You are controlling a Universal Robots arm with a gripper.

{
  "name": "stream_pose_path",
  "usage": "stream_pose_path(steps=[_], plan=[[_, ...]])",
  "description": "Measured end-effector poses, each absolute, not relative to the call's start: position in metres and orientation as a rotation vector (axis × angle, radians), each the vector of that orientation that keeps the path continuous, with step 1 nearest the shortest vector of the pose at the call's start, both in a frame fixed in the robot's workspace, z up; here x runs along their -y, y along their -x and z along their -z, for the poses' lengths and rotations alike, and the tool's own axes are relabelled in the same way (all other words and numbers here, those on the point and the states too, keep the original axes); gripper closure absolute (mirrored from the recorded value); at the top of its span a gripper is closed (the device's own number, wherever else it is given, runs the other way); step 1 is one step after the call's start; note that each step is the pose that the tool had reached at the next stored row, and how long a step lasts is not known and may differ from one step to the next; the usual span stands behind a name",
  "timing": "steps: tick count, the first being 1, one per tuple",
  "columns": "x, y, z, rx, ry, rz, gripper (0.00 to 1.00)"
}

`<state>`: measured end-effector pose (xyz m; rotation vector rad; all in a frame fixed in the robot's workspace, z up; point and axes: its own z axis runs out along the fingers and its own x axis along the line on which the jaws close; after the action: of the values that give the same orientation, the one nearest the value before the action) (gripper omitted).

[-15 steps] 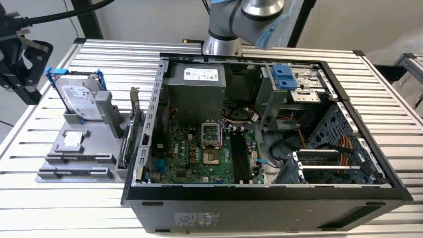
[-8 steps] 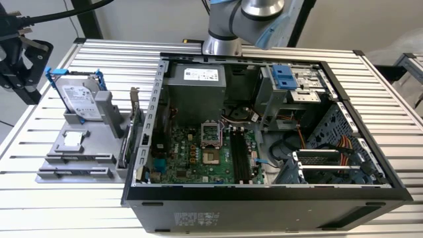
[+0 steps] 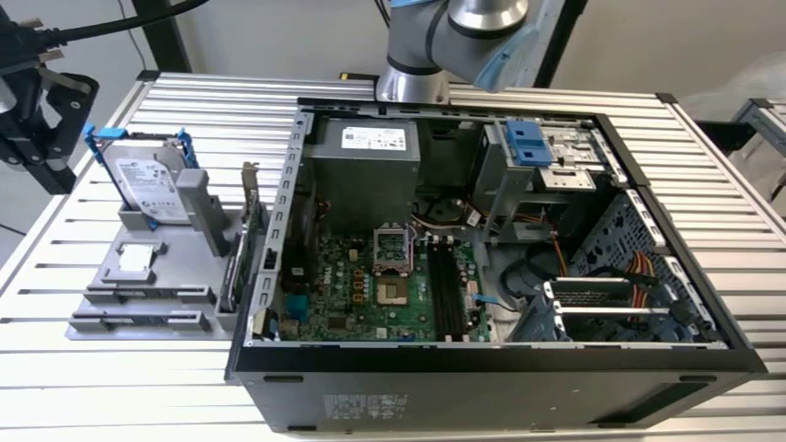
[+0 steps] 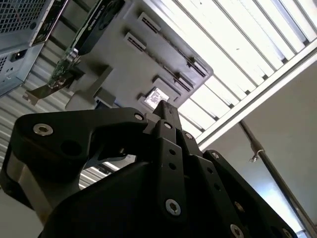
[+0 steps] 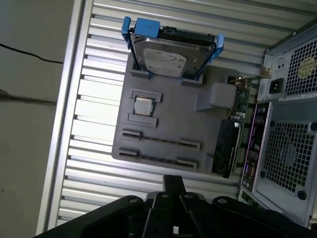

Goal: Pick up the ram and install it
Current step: 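Pick up the ram and move it above insertion slot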

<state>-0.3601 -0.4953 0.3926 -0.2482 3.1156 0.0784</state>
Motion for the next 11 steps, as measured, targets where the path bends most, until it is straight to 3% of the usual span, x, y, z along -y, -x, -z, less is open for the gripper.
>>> stream_pose_path(steps=[11], plan=[[0.4953, 0.3601, -0.3927, -3.11, 0.324, -0.079, 1.0]])
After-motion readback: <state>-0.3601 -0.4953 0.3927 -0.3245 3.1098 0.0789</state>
